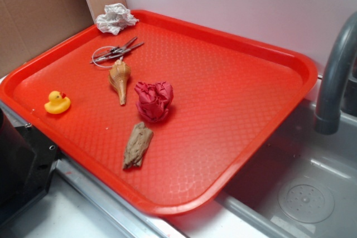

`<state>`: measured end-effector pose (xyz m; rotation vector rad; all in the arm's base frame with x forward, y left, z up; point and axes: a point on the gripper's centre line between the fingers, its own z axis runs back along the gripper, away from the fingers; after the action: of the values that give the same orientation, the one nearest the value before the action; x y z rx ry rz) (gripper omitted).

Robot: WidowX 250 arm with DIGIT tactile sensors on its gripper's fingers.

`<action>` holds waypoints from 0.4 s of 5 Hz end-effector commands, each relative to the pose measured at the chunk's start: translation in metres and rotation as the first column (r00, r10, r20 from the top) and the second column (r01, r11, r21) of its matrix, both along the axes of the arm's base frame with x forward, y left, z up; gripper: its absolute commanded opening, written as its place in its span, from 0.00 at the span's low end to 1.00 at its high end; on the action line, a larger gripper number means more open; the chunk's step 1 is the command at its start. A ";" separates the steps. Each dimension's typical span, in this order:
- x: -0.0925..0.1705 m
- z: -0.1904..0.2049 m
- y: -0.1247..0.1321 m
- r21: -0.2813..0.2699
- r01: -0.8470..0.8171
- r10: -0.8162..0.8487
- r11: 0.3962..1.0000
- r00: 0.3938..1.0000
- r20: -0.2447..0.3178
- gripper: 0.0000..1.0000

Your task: Grab the yellow duck.

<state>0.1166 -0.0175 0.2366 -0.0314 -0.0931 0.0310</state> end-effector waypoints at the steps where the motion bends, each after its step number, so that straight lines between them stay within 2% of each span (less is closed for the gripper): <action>1: 0.000 0.000 0.000 0.000 0.000 0.000 1.000 1.000 0.000 1.00; 2: 0.016 -0.045 0.032 0.006 0.077 -0.077 0.997 0.997 -0.013 1.00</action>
<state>0.1293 0.0135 0.1837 -0.0271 -0.0499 -0.0528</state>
